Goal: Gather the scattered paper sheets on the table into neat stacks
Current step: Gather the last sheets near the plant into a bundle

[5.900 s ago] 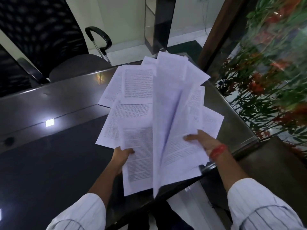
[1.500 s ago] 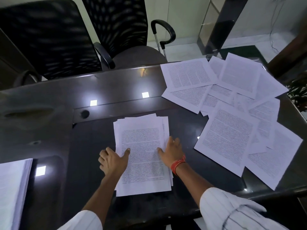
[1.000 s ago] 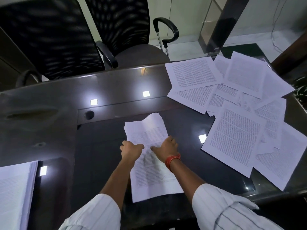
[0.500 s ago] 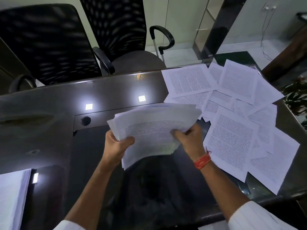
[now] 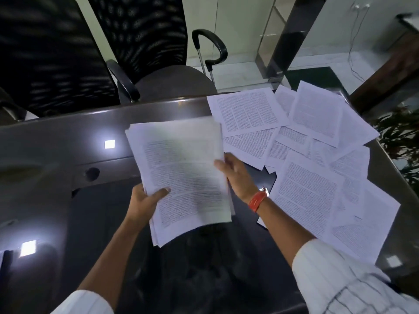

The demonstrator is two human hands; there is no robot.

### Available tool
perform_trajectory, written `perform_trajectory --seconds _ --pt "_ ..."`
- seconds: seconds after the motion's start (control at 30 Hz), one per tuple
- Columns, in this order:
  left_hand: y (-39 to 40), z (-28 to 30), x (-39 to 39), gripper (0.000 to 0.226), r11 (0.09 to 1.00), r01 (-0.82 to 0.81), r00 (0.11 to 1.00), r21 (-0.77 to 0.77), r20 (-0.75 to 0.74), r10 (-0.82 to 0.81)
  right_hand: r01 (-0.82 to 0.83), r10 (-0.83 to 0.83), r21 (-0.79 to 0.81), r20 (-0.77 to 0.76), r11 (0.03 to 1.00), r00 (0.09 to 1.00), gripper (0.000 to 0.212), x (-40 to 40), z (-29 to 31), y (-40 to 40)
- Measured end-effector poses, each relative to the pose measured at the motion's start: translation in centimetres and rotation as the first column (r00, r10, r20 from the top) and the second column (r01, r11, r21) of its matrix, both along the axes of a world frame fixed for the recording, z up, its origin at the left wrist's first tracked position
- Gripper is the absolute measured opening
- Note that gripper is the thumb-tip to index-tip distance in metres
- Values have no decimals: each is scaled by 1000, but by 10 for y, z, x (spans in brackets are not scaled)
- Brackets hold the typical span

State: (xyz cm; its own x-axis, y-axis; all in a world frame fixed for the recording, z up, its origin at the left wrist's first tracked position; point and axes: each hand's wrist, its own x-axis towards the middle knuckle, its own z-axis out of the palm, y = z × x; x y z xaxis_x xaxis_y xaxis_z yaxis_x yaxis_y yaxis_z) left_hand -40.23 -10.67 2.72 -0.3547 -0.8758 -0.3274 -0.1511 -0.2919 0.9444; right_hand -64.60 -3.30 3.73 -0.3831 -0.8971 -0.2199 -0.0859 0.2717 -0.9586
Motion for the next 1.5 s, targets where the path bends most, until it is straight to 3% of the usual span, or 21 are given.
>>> perform_trajectory --seconds 0.1,0.23,0.33,0.4,0.5,0.63,0.8,0.9,1.0,1.1,1.17,1.27,1.37,1.43,1.5 --pt "-23 -17 -17 20 983 -28 999 183 41 20 172 -131 106 -317 979 939 36 -43 -17 -42" --pt "-39 -44 -45 21 951 -47 993 307 119 11 114 24 206 -570 972 821 62 -91 -46 -94" --pt "-41 -58 -51 20 935 -75 983 347 182 11 98 166 303 -734 948 659 80 -109 -71 -127" --pt "-41 -63 -48 19 931 -98 974 351 226 17 124 280 431 -752 894 597 91 -113 -83 -138" --pt "-43 -66 -43 15 940 -107 959 323 284 12 120 381 541 -716 833 585 109 -115 -99 -139" --pt "-44 -66 -38 16 940 -131 950 315 312 28 107 408 515 -774 850 484 90 -117 -109 -132" --pt "-33 -66 -33 20 927 -185 955 328 284 90 105 335 445 -790 889 514 62 -113 -103 -127" --pt "-28 -64 -32 19 921 -184 955 344 285 85 134 190 325 -790 936 583 30 -116 -80 -125" --pt "-20 -62 -28 22 914 -153 961 375 271 50 158 57 203 -766 966 640 25 -107 -55 -112" --pt "-9 -63 -23 24 905 -147 965 400 258 43 32 4 41 -679 999 734 24 -64 -40 -80" --pt "3 -62 -19 25 897 -131 972 422 234 32 -45 -8 -63 -664 997 747 21 -27 -35 -48" --pt "21 -61 -13 24 887 -117 977 446 212 22 -264 115 -141 -641 954 759 26 27 -43 4" --pt "40 -62 -5 16 887 -154 973 436 223 59 -483 355 -60 -599 874 717 25 59 -59 45" --pt "48 -63 1 15 874 -203 967 441 233 107 -521 431 1 -562 854 706 27 68 -62 61" --pt "54 -62 5 14 842 -227 964 489 237 122 -514 475 45 -459 857 751 31 73 -57 70"
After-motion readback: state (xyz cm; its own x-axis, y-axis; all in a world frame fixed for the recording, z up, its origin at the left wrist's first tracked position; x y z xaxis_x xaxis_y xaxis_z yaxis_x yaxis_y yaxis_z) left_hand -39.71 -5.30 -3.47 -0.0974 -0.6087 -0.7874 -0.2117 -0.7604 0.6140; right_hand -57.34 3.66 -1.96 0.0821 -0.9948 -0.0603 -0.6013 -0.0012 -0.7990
